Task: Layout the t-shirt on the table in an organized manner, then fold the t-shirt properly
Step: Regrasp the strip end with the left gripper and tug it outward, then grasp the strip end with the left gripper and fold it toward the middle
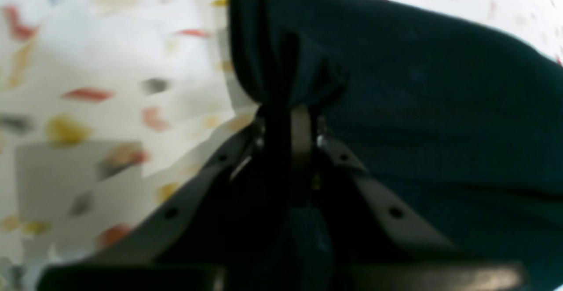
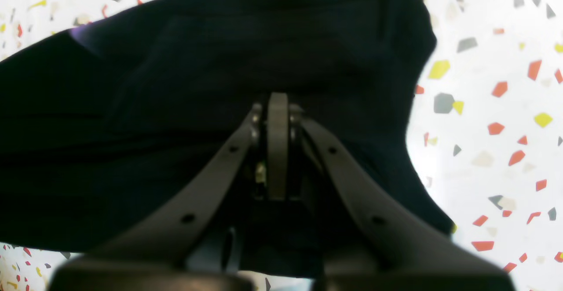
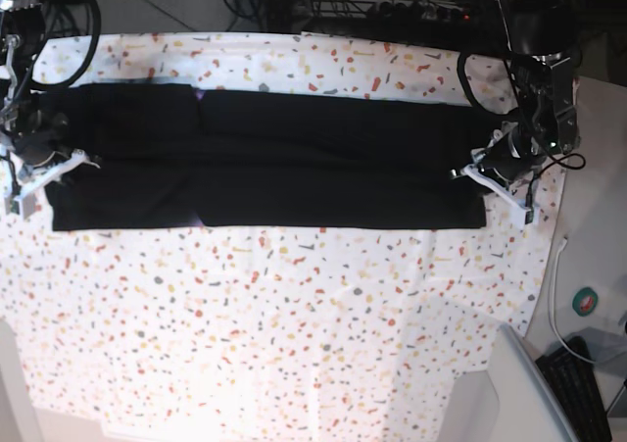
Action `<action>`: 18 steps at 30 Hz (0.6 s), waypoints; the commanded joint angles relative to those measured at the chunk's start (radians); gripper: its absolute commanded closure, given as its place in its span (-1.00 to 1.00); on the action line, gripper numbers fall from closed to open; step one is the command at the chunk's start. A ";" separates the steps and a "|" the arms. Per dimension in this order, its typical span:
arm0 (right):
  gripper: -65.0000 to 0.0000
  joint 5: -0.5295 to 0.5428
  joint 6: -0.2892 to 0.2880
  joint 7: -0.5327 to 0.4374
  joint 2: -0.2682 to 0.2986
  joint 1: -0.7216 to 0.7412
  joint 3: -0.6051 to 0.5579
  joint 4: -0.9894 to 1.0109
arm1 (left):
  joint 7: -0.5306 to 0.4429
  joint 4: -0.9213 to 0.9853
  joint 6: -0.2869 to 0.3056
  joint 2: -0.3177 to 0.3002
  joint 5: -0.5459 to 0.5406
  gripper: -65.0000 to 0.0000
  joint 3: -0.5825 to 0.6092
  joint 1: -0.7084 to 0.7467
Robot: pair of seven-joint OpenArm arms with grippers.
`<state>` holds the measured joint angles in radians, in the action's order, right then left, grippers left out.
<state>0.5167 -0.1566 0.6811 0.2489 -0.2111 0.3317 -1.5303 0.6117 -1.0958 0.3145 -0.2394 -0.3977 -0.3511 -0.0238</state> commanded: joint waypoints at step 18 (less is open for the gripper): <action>1.00 0.009 -0.005 -0.018 0.016 0.016 0.004 -0.014 | 0.222 -0.502 -0.185 0.094 0.001 1.00 0.126 0.098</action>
<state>0.5167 -0.1566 0.6807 0.2489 -0.2081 0.3317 -1.5303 0.8452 -1.5780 0.1287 -0.1398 -0.3904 -0.2218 0.0872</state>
